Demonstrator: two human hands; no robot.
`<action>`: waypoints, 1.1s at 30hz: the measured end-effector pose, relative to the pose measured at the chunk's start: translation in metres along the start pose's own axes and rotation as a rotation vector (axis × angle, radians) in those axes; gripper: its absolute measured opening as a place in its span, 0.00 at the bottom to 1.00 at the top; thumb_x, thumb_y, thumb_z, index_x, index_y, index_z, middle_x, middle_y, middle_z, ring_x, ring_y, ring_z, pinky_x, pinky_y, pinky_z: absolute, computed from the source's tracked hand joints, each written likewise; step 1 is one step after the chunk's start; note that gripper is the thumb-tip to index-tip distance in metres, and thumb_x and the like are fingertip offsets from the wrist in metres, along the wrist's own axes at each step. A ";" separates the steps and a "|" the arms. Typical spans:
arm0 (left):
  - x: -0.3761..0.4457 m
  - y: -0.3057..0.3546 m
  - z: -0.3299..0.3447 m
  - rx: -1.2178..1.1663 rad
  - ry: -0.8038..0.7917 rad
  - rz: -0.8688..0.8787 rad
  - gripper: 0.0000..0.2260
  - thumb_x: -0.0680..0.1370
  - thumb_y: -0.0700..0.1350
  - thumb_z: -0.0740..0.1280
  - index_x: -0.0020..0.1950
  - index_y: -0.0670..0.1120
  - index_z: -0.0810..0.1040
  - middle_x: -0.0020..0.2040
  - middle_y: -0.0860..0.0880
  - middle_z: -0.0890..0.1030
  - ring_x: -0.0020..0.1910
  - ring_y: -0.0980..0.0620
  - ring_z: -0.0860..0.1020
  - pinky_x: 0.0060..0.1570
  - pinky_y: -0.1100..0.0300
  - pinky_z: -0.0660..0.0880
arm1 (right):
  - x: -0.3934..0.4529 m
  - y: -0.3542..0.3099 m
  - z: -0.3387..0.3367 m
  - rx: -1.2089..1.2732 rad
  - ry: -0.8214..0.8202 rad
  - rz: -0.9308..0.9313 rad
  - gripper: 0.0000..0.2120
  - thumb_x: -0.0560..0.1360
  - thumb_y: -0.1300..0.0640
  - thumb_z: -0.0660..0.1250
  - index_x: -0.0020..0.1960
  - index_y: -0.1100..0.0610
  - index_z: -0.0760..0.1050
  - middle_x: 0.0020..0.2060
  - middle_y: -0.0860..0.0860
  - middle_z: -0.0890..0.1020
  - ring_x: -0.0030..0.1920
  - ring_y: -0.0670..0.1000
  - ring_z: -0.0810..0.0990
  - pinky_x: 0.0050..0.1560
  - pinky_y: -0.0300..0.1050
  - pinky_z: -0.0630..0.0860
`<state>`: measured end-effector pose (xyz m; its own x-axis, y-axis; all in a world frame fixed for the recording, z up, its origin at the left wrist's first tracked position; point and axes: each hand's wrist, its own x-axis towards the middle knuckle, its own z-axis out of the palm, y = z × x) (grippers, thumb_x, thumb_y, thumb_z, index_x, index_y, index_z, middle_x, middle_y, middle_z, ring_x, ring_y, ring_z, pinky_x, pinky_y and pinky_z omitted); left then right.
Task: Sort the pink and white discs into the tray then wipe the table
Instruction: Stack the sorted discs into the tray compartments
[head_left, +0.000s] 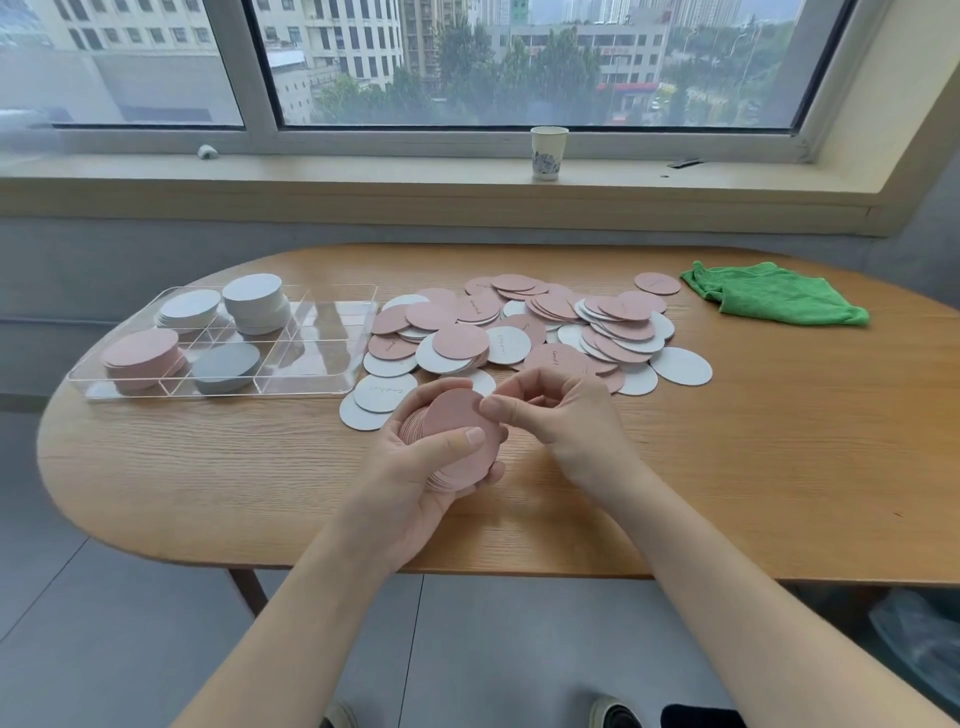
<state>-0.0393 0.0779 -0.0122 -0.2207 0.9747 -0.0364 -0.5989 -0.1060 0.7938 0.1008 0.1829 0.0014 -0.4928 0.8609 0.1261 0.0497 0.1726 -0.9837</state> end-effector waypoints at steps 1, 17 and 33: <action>0.000 0.000 0.000 0.001 0.004 0.002 0.22 0.70 0.30 0.72 0.61 0.45 0.79 0.53 0.39 0.82 0.51 0.36 0.83 0.40 0.49 0.81 | 0.004 0.000 -0.006 -0.036 0.018 -0.016 0.08 0.68 0.54 0.81 0.41 0.56 0.83 0.39 0.58 0.85 0.37 0.49 0.78 0.46 0.48 0.78; 0.000 0.001 -0.001 0.044 -0.052 -0.001 0.21 0.68 0.28 0.71 0.56 0.47 0.83 0.55 0.38 0.82 0.51 0.38 0.83 0.38 0.50 0.81 | 0.075 0.030 -0.062 -0.765 0.130 0.047 0.35 0.66 0.40 0.80 0.67 0.54 0.77 0.62 0.53 0.78 0.65 0.55 0.74 0.68 0.52 0.72; 0.001 0.003 0.001 0.024 0.010 -0.013 0.17 0.69 0.34 0.76 0.55 0.47 0.82 0.53 0.40 0.83 0.51 0.40 0.84 0.38 0.50 0.81 | 0.059 0.022 -0.064 -0.200 0.225 0.022 0.08 0.72 0.58 0.78 0.47 0.52 0.81 0.40 0.47 0.85 0.39 0.44 0.80 0.43 0.39 0.72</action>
<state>-0.0402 0.0784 -0.0088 -0.2205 0.9740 -0.0524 -0.5831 -0.0885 0.8076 0.1285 0.2686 -0.0042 -0.2860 0.9461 0.1517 0.2393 0.2239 -0.9448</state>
